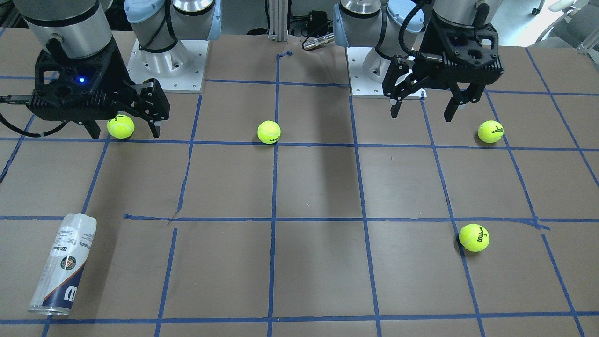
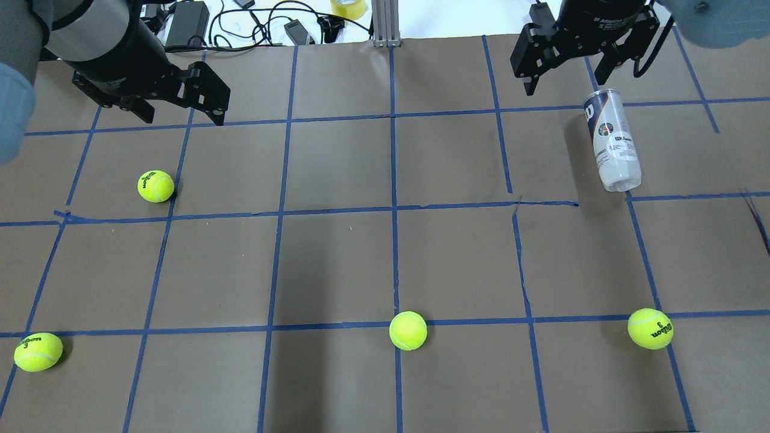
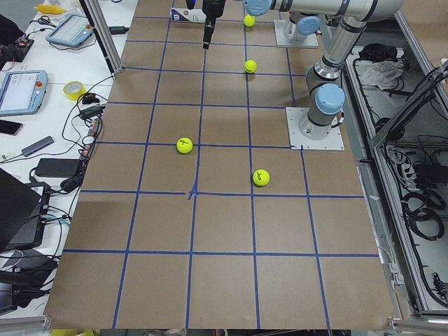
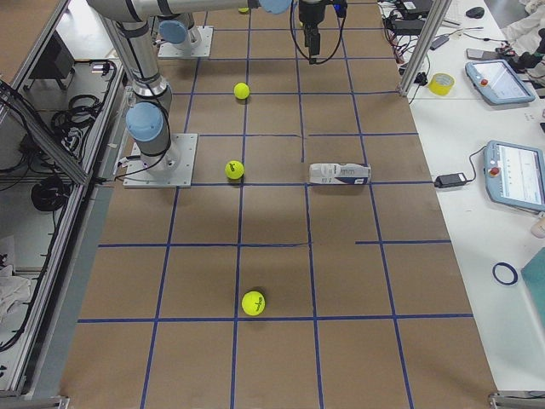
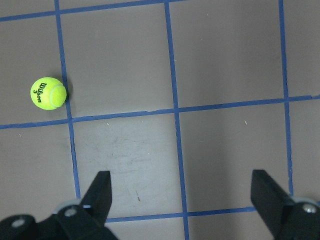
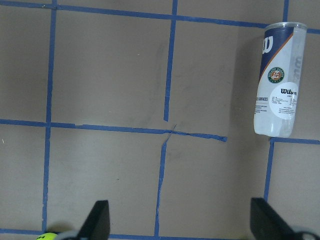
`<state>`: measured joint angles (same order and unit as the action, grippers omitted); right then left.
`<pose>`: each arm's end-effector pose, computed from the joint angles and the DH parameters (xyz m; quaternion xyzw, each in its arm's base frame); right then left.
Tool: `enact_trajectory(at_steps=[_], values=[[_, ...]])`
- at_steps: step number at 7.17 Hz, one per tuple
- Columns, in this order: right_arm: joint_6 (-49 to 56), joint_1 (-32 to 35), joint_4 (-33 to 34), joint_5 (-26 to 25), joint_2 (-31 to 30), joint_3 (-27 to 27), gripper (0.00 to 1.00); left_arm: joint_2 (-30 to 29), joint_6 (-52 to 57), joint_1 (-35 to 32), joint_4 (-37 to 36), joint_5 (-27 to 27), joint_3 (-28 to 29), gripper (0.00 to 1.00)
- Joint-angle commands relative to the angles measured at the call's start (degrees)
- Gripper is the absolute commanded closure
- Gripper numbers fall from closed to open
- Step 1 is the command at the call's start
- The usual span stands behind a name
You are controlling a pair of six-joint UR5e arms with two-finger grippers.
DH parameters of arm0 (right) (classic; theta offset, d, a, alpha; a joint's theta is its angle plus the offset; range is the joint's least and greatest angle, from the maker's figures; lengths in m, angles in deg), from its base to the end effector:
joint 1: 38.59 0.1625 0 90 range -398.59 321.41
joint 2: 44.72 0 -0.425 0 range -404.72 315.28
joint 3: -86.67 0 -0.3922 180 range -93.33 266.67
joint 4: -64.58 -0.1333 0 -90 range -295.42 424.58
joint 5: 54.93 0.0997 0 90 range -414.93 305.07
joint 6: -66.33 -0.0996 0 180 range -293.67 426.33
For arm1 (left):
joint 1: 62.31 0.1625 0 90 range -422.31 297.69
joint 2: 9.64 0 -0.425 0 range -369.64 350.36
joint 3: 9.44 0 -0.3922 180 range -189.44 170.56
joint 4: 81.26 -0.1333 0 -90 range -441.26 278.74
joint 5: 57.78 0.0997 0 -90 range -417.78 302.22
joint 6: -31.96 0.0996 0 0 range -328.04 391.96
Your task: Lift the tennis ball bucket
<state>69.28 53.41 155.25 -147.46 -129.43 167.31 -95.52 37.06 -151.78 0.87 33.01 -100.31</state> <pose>0.1476 -0.5331 0.5226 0.0422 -0.9980 0.0412 0.0224 -0.1275 -0.4793 0.5301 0.0390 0.9945 -0.0964 0.0116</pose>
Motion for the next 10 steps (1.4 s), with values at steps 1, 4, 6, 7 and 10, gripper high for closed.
enact_trajectory(at_steps=[1,4,6,7,10], values=[[-0.13,-0.24,0.21,-0.10,0.94,-0.05,0.00,0.01,0.00,0.00,0.05,0.00,0.00,0.00],[-0.66,-1.12,0.30,-0.19,3.15,-2.06,0.00,0.01,0.00,0.00,0.05,0.00,0.00,0.00],[-1.00,-0.68,-0.05,-0.10,2.71,-1.45,0.00,0.01,0.00,0.00,0.05,0.00,0.00,0.00],[-1.44,-0.68,-0.05,0.07,1.14,-1.28,0.00,0.01,0.00,0.00,0.05,0.00,0.00,0.00],[-2.07,-0.86,0.04,0.25,-0.81,-0.84,0.00,0.01,0.00,0.00,0.05,0.00,-0.09,0.00]])
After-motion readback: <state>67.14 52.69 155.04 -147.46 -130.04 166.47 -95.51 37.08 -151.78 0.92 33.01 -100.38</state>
